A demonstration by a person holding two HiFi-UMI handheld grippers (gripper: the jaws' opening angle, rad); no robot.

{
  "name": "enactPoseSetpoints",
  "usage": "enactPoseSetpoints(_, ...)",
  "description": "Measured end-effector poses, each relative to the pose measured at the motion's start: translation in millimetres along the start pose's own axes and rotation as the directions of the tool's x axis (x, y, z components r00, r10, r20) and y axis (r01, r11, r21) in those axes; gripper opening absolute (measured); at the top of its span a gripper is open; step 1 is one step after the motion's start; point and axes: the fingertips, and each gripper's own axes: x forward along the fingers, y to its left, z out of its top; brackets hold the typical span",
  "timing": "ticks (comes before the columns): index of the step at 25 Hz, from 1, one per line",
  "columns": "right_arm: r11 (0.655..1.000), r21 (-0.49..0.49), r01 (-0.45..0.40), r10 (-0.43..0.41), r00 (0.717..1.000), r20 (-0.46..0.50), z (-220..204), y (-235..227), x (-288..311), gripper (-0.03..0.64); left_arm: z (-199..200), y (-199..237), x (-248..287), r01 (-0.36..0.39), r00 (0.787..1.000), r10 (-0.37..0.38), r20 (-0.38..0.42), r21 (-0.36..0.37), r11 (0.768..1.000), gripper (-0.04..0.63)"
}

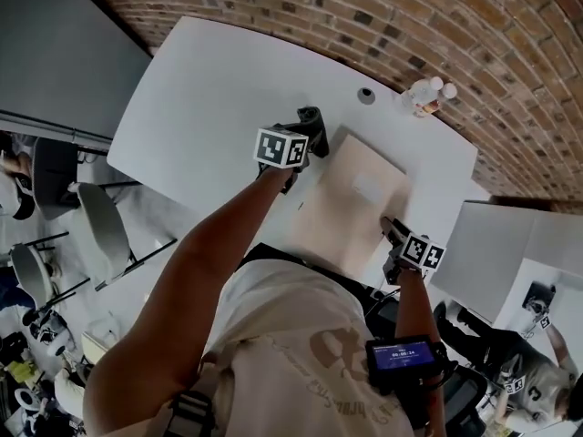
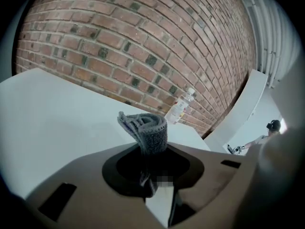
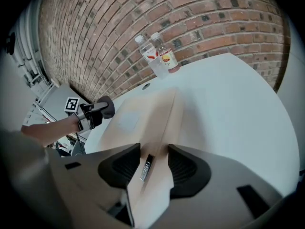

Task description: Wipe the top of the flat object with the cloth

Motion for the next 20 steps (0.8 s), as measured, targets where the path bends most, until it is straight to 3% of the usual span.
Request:
enactPoseSetpoints(5, 1.000, 0.010, 0.022, -0.022, 1.000, 0.002, 2, 0, -2, 0.196, 11, -5, 47, 0.024, 0.997, -0.014, -0.075, 0.131, 0.991, 0.106)
enactPoseSetpoints(9, 0.999, 0.025, 0.027, -0.027, 1.000, -0.002, 1, 2, 0, 0.195, 5, -10, 72, 0.046, 0.988, -0.007, -0.154, 0.251, 0.967, 0.106)
enactPoseSetpoints(11, 0.999, 0.033, 0.029, -0.029, 1.000, -0.004, 2, 1, 1, 0.195, -2, -16, 82, 0.094, 0.979, -0.039, -0.200, 0.277, 0.956, 0.106)
enactPoseSetpoints(15, 0.998, 0.057, 0.035, -0.036, 0.999, 0.002, 2, 0, 1, 0.195, -10, -35, 82, 0.233, 0.956, -0.182, -0.231, 0.214, 0.949, 0.103)
enactPoseSetpoints(20, 0.996, 0.078, 0.036, -0.036, 0.999, 0.008, 0, 1, 1, 0.195, -21, -39, 68, 0.296, 0.933, -0.257, -0.251, 0.128, 0.947, 0.103)
